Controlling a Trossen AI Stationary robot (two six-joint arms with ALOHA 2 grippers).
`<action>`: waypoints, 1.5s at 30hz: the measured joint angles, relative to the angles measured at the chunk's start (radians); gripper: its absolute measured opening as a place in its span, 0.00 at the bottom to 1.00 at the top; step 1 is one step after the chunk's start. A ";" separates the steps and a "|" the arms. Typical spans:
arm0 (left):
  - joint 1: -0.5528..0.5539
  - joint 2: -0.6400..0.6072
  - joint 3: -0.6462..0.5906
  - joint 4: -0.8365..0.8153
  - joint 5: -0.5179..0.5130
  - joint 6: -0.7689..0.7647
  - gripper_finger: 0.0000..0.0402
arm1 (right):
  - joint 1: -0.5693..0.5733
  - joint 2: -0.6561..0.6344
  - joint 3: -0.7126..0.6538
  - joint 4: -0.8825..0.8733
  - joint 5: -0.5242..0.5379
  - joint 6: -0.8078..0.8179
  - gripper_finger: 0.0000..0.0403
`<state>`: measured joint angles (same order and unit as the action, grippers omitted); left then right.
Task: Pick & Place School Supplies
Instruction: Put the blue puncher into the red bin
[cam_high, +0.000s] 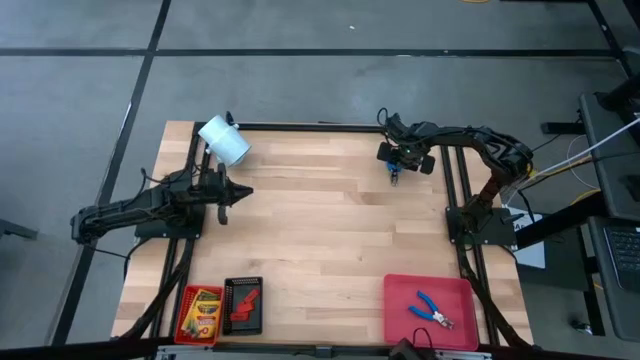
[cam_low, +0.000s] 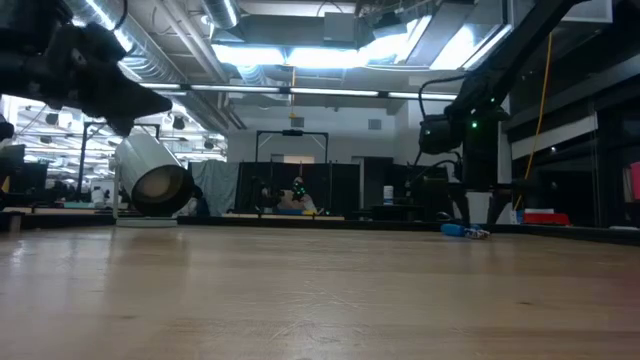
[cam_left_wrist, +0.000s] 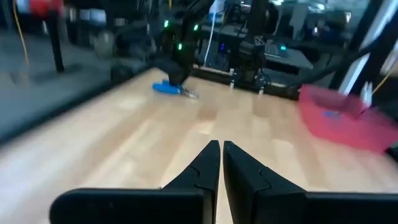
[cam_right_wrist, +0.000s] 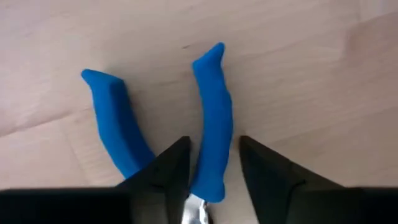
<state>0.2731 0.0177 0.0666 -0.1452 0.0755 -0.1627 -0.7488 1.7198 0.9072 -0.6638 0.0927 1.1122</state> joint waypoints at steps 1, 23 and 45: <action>0.000 0.003 0.000 0.000 0.002 -0.057 0.04 | 0.007 0.012 0.002 -0.004 0.002 -0.001 0.35; 0.000 0.003 0.000 0.000 0.011 -0.393 0.04 | 0.401 -0.619 -0.334 0.420 -0.005 -0.419 0.11; 0.000 0.003 0.000 0.004 0.008 -0.393 0.05 | 1.169 -1.399 -0.718 0.481 -0.258 0.035 0.11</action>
<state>0.2729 0.0212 0.0662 -0.1413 0.0837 -0.5552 0.4203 0.3207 0.1890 -0.1825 -0.1652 1.1469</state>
